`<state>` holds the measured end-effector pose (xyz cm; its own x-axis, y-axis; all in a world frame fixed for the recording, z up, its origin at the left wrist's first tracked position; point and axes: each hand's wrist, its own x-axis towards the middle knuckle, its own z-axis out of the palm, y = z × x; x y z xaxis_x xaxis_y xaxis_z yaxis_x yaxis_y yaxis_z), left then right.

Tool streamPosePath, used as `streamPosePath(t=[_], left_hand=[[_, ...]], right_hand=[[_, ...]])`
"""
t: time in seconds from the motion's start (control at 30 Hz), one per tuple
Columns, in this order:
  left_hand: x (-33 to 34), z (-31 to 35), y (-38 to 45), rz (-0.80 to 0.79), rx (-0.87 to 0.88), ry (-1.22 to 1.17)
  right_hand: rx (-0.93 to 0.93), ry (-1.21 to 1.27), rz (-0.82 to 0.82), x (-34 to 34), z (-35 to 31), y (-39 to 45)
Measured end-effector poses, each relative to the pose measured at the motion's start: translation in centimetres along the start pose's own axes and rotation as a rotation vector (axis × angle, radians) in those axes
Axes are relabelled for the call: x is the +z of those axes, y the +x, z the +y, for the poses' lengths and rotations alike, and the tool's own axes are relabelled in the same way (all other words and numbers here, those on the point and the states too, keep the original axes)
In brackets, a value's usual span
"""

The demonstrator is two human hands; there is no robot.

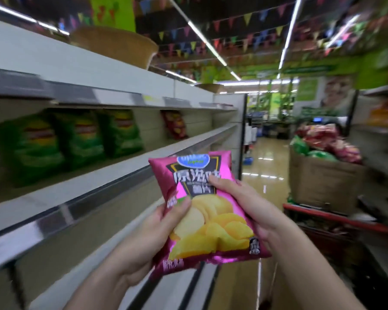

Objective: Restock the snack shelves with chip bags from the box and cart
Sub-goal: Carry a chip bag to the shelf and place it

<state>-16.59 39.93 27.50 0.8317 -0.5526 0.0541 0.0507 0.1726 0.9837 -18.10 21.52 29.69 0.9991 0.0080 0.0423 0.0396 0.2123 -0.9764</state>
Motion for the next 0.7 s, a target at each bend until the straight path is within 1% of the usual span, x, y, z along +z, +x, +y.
streamPosePath(t=[0.07,0.2,0.33,0.43,0.5,0.57,0.7], left_hand=[[1.9,-1.5,4.1,-0.016,-0.007,-0.031],[4.3,-4.0,12.2,-0.045,-0.003,-0.020],[5.7,-6.0,21.1,-0.012,0.068,-0.052],[6.6,-7.1,28.2,-0.006,0.113,-0.090],[7.1,-7.3,33.9,-0.010,0.114,-0.130],[7.0,-6.9,39.5,-0.016,0.112,-0.158],[6.0,-5.8,49.3,-0.059,0.137,-0.134]], right_hand=[[-0.009,0.001,0.051,-3.9,0.0,1.0],[-0.026,0.009,0.149,-10.5,0.2,4.1],[-0.064,-0.156,0.256,-17.2,0.8,9.3],[-0.082,-0.338,0.253,-21.4,1.0,13.6],[-0.121,-0.414,0.278,-24.1,0.3,17.6],[-0.171,-0.468,0.339,-26.1,-1.1,22.0],[-0.257,-0.501,0.381,-30.0,-2.7,30.5]])
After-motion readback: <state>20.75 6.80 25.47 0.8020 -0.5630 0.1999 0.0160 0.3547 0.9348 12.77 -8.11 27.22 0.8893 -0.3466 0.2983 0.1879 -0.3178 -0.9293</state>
